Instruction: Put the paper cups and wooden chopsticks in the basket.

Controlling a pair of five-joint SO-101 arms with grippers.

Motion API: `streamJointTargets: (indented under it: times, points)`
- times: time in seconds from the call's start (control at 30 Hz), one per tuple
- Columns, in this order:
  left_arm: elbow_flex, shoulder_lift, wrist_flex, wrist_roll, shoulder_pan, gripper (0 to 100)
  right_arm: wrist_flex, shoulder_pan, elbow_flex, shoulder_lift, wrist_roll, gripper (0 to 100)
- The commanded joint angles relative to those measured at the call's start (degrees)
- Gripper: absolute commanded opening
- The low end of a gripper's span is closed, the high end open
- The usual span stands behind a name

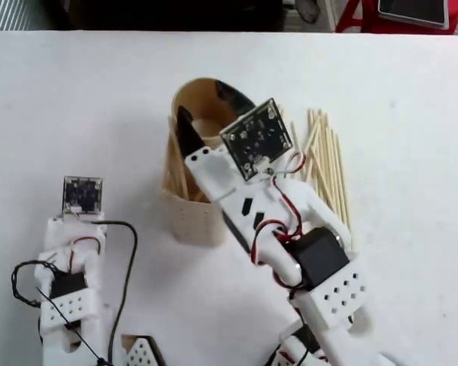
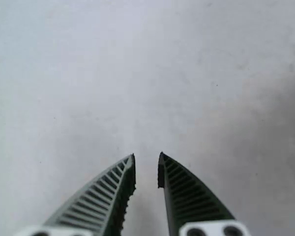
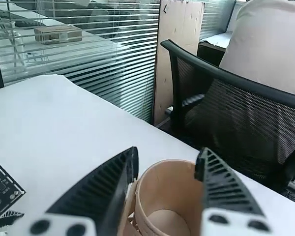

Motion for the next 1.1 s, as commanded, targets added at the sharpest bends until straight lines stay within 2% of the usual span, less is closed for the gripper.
streamJointTargets:
  times: [0.0, 0.1, 0.2, 0.3, 0.37, 0.53, 0.73, 1.07]
  points:
    - [-0.09, -0.92, 0.09, -0.7, -0.48, 10, 8.04, 4.53, -1.85, -5.23, 6.95, 14.2]
    - [-0.09, -0.92, 0.09, -0.7, -0.48, 10, 21.49, 15.16, -4.31, -10.33, 16.26, 12.3]
    - [-0.09, -0.92, 0.09, -0.7, -0.48, 10, 30.81, 28.97, -6.51, -10.77, 19.08, 12.6]
    - [-0.09, -0.92, 0.09, -0.7, -0.48, 10, 33.19, 42.07, -5.89, -7.08, 23.91, 12.7]
    - [-0.09, -0.92, 0.09, -0.7, -0.48, 10, 33.19, 46.2, -4.92, -1.71, 28.84, 12.7]
    - [-0.09, -0.92, 0.09, -0.7, -0.48, 10, 31.96, 49.8, -5.01, 18.42, 35.78, 13.1]
    - [-0.09, -0.92, 0.09, -0.7, -0.48, 10, 31.16, 45.85, -7.03, 40.04, 41.58, 25.3]
    - [-0.09, -0.92, 0.09, -0.7, -0.48, 10, 22.55, 43.65, -9.23, 55.6, 41.58, 25.4]
